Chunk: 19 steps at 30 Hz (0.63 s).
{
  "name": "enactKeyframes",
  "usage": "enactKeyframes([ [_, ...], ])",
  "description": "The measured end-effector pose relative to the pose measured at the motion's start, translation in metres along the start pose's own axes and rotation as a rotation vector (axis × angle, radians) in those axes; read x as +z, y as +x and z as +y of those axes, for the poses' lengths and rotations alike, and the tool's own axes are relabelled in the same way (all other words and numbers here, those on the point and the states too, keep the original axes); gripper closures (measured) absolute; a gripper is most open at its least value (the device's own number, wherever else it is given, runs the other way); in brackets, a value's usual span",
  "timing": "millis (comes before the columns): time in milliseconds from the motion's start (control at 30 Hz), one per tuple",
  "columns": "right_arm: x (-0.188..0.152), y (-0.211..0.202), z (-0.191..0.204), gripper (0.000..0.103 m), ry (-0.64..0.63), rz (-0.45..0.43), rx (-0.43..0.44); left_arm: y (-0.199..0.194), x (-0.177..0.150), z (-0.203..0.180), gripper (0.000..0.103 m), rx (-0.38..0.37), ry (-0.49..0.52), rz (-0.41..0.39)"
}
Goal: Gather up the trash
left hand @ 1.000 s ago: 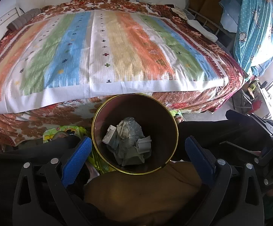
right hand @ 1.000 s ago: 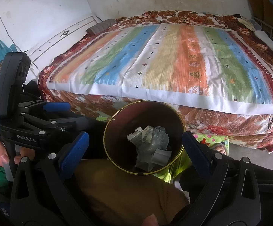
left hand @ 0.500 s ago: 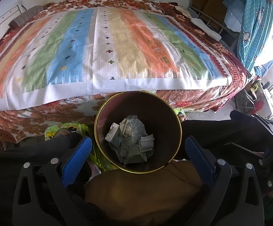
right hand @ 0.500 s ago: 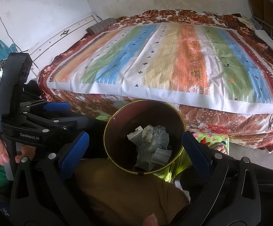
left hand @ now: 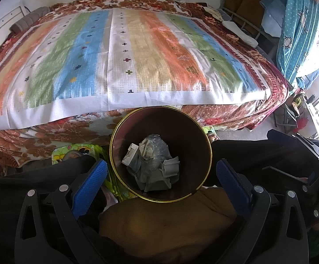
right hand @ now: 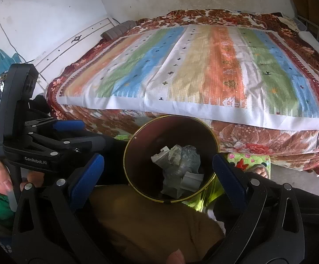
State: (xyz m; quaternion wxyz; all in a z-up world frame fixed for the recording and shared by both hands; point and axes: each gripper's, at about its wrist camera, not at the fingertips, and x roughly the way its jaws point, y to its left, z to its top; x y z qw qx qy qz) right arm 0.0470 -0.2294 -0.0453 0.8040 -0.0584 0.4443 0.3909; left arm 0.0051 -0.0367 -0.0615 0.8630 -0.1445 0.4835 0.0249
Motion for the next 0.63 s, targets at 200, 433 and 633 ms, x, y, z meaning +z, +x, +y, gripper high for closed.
enactKeyframes([
  [200, 0.0, 0.0001, -0.0004, 0.009, 0.0, 0.001, 0.002, 0.0, 0.0003, 0.0005, 0.006, 0.0, -0.003, -0.001],
  [433, 0.0003, 0.0, -0.0003, 0.009, 0.0, 0.002, 0.002, 0.0008, 0.0009, -0.0009, 0.006, -0.003, -0.005, 0.004],
  [633, 0.0004, 0.0001, -0.0002, 0.009, 0.0, 0.002, 0.001, 0.0031, 0.0, -0.0007, 0.006, -0.015, -0.009, 0.011],
])
